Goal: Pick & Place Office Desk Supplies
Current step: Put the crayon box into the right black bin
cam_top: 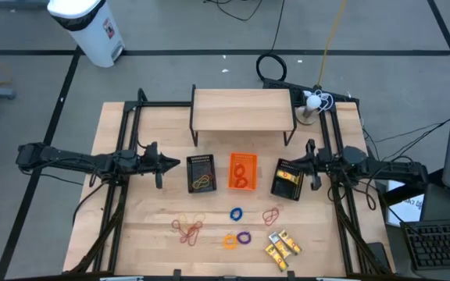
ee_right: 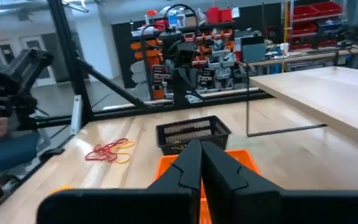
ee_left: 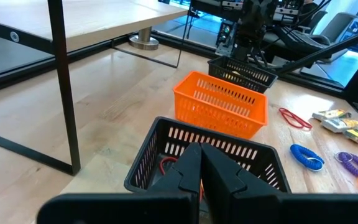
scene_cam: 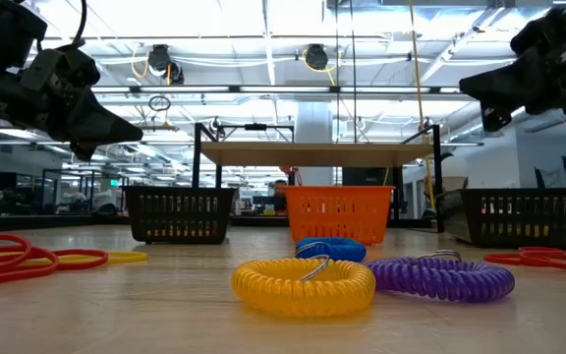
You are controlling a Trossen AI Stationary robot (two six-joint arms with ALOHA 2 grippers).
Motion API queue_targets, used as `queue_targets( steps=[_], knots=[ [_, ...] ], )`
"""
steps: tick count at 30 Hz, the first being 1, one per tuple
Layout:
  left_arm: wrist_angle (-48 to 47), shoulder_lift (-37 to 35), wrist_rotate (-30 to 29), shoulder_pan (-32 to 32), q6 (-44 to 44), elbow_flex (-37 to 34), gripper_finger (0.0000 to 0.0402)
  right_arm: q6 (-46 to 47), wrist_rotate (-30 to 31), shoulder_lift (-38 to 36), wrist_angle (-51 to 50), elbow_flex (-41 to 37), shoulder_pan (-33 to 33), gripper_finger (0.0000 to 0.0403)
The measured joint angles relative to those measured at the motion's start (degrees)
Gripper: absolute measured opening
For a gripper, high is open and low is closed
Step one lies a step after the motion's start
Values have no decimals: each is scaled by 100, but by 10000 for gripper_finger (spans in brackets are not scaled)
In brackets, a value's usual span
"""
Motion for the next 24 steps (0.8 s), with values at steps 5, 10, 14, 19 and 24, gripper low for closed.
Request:
queue_targets(
  steps=[5, 10, 14, 19, 24],
  knots=[
    [2, 1, -6, 0, 16, 0, 10, 57, 81, 625, -223, 414, 489, 10],
    [2, 1, -6, 2, -5, 0, 10, 512, 233, 1810, -601, 1226, 1316, 1],
    [0, 1, -3, 0, -69, 0, 10, 902, 982, 2902, -968, 1976, 2224, 1],
    [-44, -1, 12, 2, -160, 0, 10, 1774, 1672, 4301, -2108, 2999, 3365, 1],
    [-36, -1, 22, 2, -151, 0, 10, 2855, 1710, 5463, -2661, 3725, 4425, 1]
  ],
)
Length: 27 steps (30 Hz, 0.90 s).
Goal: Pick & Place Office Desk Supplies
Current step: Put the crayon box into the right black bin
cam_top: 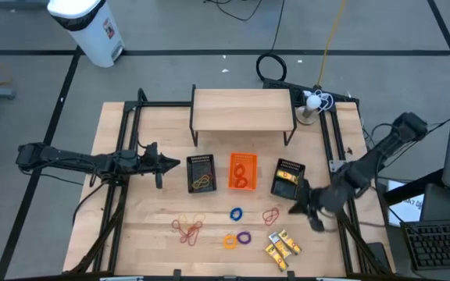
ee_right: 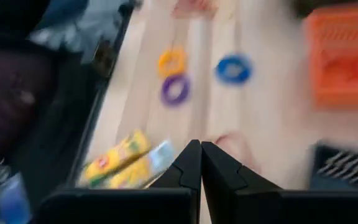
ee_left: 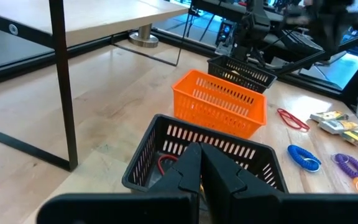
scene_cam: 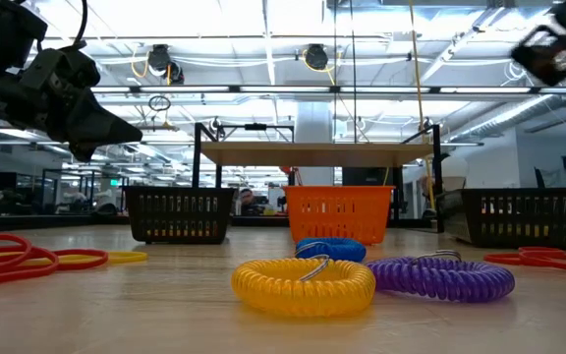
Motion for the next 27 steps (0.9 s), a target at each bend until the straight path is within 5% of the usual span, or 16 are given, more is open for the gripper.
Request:
queue_targets(
  steps=[6, 11, 22, 27],
  knots=[
    [-13, 2, 4, 0, -7, 0, 10, 1488, -13, 1011, -324, 124, 907, 0],
    [-13, 0, 28, 0, -27, 0, 10, 2290, -389, 1856, 509, 131, 1355, 25],
    [-12, 1, 28, -1, -92, 0, 10, 3879, -766, 2746, 948, 133, 1358, 238],
    [-19, 2, 28, 0, -92, 0, 10, 4136, -757, 2961, 1026, 133, 1291, 292]
  ],
)
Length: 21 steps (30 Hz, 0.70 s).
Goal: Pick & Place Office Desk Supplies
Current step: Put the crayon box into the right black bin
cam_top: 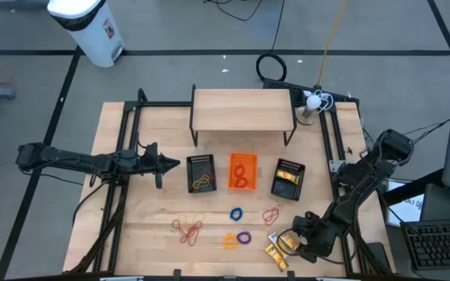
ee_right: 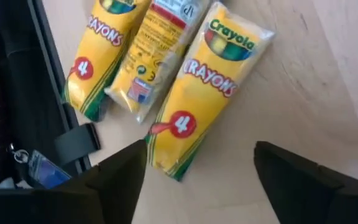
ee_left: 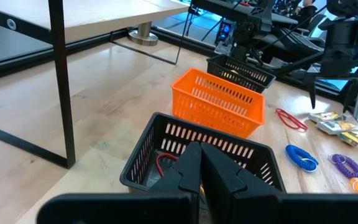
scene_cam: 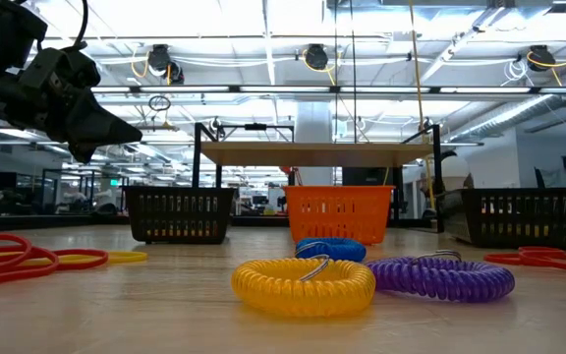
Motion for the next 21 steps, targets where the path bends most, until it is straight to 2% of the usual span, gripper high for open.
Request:
queue_targets(
  steps=[8, 18, 21],
  knots=[
    [-75, 0, -40, 0, -2, 0, 10, 103, 11, 193, -12, 13, -74, 297],
    [-87, -2, -44, -2, -29, 0, 10, 583, -120, 115, -1782, 17, -104, 280],
    [-88, 0, -44, 0, -44, 0, 10, 487, -132, -32, -1903, 12, -104, 273]
  ],
)
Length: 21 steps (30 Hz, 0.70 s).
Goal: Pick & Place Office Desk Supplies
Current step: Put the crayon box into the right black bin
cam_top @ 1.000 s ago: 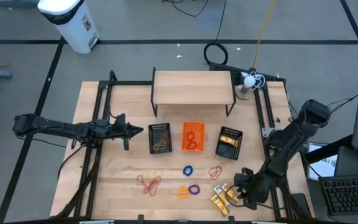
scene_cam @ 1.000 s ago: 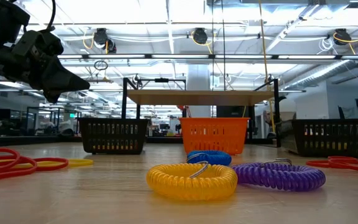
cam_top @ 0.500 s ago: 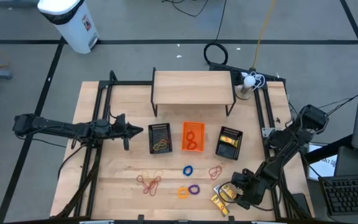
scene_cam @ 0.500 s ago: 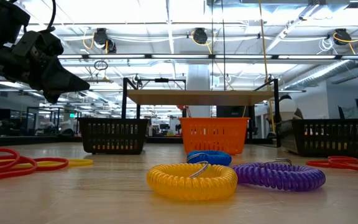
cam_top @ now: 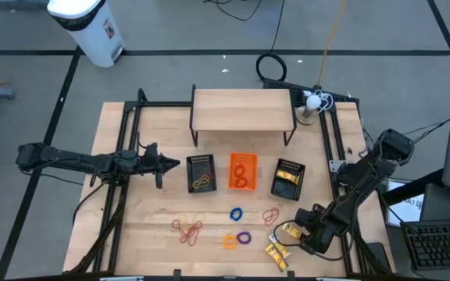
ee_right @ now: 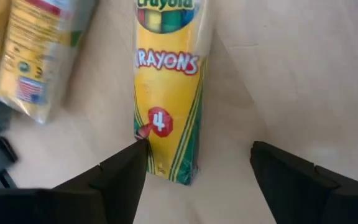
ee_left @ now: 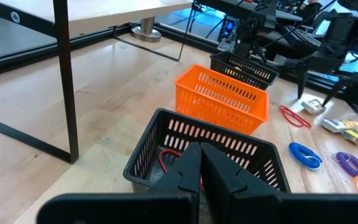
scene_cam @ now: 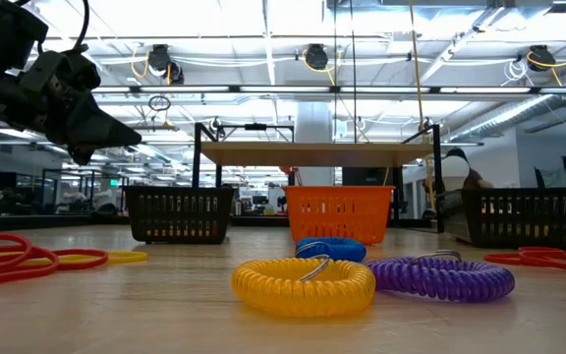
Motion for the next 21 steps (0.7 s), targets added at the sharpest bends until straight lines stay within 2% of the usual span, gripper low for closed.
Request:
queue_targets(
  steps=[4, 9, 14, 21],
  knots=[
    [-4, 0, -1, 0, 8, 0, 10, -252, 12, -232, 99, -22, 0, 270],
    [-4, 0, -2, -1, 26, 0, 10, -409, 423, -670, 86, -36, 1, 270],
    [-4, -2, -2, -2, 22, 0, 10, -717, 471, -1080, 132, -31, 6, 270],
    [-6, 0, -4, -1, 46, 0, 10, -430, 433, -969, -18, -25, -291, 270]
  ],
)
